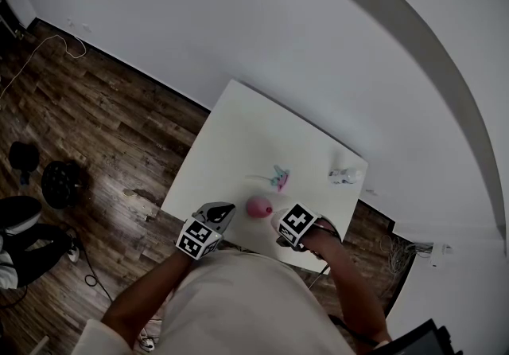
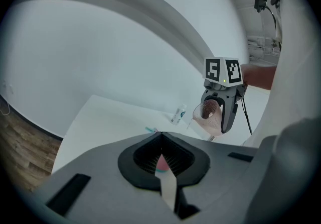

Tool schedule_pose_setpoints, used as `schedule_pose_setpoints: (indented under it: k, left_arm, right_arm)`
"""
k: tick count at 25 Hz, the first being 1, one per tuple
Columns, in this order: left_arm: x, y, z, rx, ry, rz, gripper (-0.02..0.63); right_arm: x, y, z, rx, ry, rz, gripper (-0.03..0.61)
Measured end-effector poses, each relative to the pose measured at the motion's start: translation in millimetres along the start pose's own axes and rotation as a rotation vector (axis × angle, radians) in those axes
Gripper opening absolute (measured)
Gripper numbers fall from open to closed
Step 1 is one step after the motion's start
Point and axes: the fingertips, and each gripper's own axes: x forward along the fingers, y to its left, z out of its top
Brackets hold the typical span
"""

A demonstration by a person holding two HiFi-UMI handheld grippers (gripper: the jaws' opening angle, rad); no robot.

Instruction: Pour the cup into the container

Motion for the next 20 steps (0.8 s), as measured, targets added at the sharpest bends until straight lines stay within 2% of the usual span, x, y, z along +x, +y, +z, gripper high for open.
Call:
schedule_pose_setpoints:
  k: [20]
  left_arm:
    - [5.8, 4.3, 2.4, -0.006, -0.010, 0.004, 0.011]
  right_arm:
    - [3.9, -1.3, -0.1, -0.006, 0.033, 0.006, 0.357]
